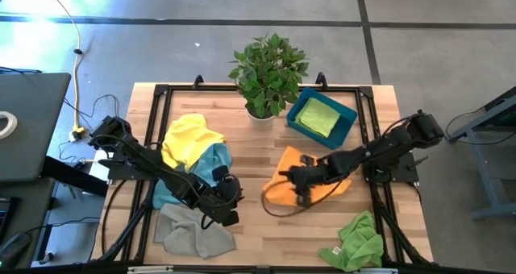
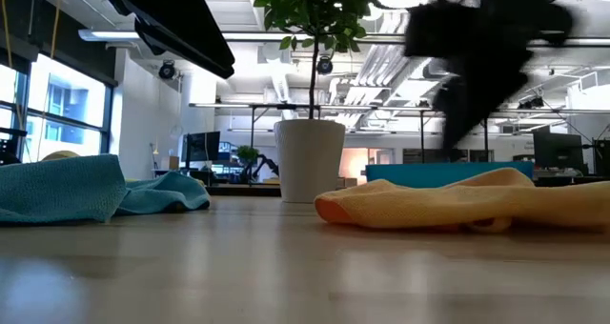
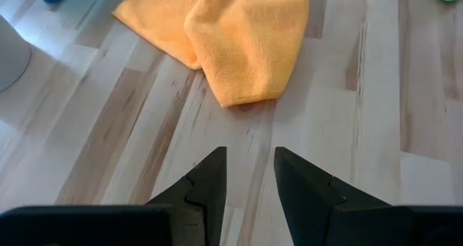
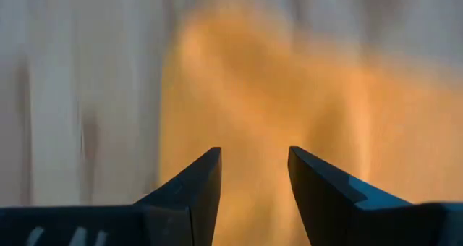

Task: Fold microfiber towels
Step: Fold the orange towel

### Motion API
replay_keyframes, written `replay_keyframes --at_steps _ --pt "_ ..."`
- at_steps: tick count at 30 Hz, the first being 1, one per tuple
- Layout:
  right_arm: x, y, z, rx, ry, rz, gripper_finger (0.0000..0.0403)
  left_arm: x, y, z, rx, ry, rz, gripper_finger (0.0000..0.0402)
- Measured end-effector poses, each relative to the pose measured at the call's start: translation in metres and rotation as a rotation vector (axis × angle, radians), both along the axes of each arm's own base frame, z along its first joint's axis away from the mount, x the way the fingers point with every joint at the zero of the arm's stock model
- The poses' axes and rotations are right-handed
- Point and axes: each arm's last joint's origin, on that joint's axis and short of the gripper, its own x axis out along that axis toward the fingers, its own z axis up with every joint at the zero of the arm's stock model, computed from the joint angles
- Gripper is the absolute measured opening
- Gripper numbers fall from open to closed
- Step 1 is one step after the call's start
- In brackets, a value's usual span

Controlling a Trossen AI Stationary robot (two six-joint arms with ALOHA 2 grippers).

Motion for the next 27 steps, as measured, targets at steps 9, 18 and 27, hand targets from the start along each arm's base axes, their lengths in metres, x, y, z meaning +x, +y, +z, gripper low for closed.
replay_keyframes --at_steps 9,18,27 --pt "-0.046 0.023 -0.016 0.011 0.339 -0.026 0.0153 0.0 0.0 0.0 0.008 0.003 -0.007 0.0107" --pt "-0.057 0.029 -0.023 -0.023 0.363 0.013 0.0153 0.0 0.0 0.0 0.009 0.002 -0.005 0.0107" --pt "-0.061 0.039 -0.023 -0.103 0.307 0.049 0.0153 0.0 0.0 0.0 0.008 0.001 -0.004 0.0107"
